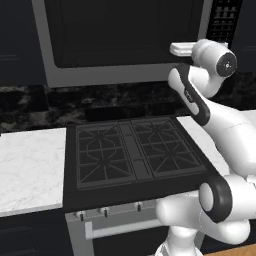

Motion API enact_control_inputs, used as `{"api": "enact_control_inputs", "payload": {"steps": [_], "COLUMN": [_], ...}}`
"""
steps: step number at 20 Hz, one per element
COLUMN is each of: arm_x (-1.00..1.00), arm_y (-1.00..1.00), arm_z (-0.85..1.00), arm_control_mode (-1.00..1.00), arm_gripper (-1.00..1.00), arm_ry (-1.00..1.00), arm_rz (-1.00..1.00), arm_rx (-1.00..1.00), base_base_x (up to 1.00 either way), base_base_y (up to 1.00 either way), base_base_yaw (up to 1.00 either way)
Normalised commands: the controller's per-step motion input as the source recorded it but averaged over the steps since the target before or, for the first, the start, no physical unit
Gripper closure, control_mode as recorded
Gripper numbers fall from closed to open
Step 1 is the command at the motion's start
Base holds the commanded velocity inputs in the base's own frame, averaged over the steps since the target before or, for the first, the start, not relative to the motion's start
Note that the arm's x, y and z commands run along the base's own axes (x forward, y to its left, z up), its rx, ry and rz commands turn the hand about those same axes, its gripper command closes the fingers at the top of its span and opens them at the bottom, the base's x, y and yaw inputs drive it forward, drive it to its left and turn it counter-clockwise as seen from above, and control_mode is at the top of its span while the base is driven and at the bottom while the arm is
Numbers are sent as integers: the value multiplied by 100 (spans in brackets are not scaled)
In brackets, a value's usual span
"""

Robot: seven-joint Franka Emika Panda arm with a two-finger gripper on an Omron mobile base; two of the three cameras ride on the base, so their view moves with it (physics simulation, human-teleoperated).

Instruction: Open the microwave, place the bowl with waffle inside the microwave, then close the microwave door and turn it on.

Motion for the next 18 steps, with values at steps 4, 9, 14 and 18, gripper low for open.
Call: {"api": "enact_control_inputs", "payload": {"steps": [4,9,14,18], "arm_x": [34,13,0,0], "arm_y": [0,1,0,0], "arm_z": [0,0,0,0], "arm_control_mode": [-100,-100,-100,-100], "arm_gripper": [-100,-100,-100,100], "arm_ry": [0,0,0,0], "arm_rz": [0,0,0,0], "arm_rx": [0,0,0,0], "base_base_x": [0,0,0,0], "base_base_y": [0,0,0,0], "base_base_yaw": [0,0,0,0]}}
